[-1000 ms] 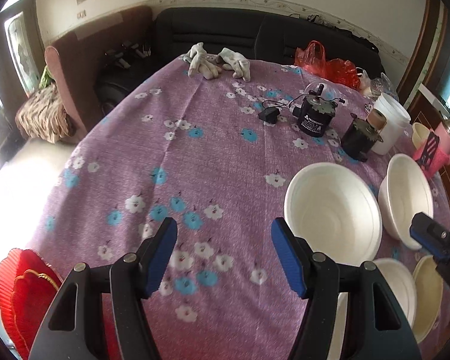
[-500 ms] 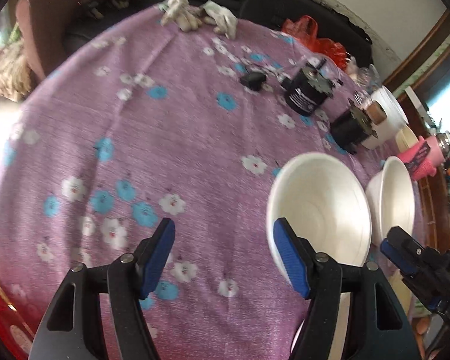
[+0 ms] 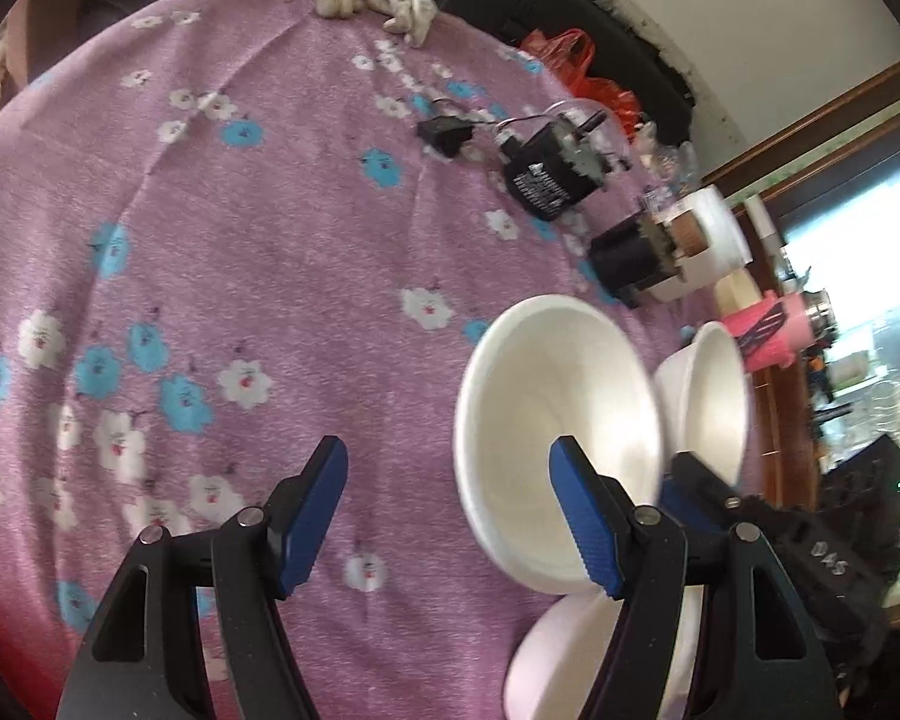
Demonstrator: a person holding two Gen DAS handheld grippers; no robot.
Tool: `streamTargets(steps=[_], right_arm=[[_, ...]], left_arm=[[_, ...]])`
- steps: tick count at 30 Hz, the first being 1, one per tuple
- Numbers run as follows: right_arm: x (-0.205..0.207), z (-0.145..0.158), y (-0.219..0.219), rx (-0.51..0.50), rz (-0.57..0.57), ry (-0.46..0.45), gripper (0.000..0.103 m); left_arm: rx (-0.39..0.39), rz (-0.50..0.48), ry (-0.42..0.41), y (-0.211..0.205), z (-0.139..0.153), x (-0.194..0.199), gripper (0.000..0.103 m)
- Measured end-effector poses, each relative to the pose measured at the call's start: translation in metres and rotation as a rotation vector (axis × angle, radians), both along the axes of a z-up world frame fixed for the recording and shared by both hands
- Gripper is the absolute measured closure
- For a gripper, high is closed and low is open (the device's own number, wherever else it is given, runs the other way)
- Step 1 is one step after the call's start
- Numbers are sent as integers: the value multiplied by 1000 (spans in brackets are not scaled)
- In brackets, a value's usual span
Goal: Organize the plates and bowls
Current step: 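Grasp a white paper bowl's rim with the right gripper while the left gripper grasps it too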
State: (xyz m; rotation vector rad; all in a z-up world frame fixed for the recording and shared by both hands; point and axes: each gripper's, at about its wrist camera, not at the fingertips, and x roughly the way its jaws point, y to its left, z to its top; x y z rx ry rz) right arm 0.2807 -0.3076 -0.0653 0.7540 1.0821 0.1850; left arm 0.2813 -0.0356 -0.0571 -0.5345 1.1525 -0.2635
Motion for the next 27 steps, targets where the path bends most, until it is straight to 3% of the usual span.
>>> streamTargets(steps=[7, 9, 11, 15, 18, 21, 27], right_arm=[[-1, -1, 0, 1, -13, -3, 67], [-1, -3, 0, 7, -16, 1, 67], [-2, -3, 0, 5, -21, -2, 67], [-4, 0, -2, -5, -36, -25, 67], [-3, -2, -1, -4, -32, -22, 68], [-1, -8, 0, 12, -21, -6, 76], [-2, -11, -1, 11, -40, -9, 94]], left_arm=[[-52, -38, -49, -11, 2, 2, 40], [-53, -61, -42, -16, -1, 3, 58], [-64, -58, -39, -16, -2, 3, 68], [-60, -22, -51, -9, -2, 1, 84], [-61, -24, -53, -8, -2, 2, 87], [-56, -30, -50, -9, -3, 2, 95], [-51, -24, -44, -9, -6, 2, 95]])
